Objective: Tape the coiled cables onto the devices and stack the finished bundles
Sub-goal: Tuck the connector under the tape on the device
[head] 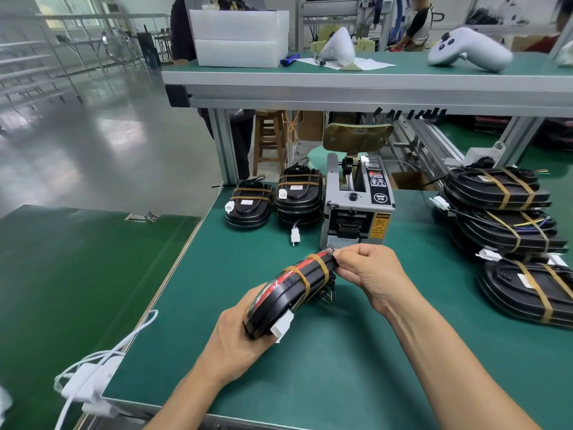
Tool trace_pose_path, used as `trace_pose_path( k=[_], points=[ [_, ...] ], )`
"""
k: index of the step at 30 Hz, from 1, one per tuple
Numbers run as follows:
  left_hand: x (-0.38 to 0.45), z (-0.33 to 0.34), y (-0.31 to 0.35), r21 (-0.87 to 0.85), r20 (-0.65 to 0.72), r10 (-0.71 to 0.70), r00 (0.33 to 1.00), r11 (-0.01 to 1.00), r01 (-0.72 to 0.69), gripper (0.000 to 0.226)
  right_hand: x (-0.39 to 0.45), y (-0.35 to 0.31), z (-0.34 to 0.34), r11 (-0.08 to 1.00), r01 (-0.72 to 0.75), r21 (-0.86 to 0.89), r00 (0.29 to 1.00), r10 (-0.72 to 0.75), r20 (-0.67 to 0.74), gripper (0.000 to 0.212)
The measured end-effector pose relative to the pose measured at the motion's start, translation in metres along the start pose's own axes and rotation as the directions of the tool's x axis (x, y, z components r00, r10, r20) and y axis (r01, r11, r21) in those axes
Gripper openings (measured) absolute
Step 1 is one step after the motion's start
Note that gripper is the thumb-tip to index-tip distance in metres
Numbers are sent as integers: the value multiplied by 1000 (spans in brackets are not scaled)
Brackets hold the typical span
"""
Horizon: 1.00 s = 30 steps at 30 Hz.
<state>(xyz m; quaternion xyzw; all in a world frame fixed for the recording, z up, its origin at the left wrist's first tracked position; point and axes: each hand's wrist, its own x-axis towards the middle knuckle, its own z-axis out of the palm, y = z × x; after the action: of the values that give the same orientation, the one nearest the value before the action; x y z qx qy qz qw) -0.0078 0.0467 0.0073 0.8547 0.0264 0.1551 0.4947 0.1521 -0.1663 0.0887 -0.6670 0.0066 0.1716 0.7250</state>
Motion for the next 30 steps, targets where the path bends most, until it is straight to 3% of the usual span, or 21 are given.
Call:
trace_pose_path(
  k=[13,18,22,30],
  points=[
    [0,1,0,3,-1,6,1000,1000,-6,56,0,-2,4,987,44,-154,995,-57,-78,14],
    [-1,0,2,4,-10,12,1000,1000,-12,57,-1,-1,3,997,35,-76,996,-40,-78,13],
    [-1,0,2,12,-5,17,1000,1000,-16,58,2,7,4,999,41,-29,993,-44,-106,28],
    [-2,-1,5,10,-4,26,1000,1000,-26,60,4,18,5,994,108,2,983,-107,-149,15]
  ],
)
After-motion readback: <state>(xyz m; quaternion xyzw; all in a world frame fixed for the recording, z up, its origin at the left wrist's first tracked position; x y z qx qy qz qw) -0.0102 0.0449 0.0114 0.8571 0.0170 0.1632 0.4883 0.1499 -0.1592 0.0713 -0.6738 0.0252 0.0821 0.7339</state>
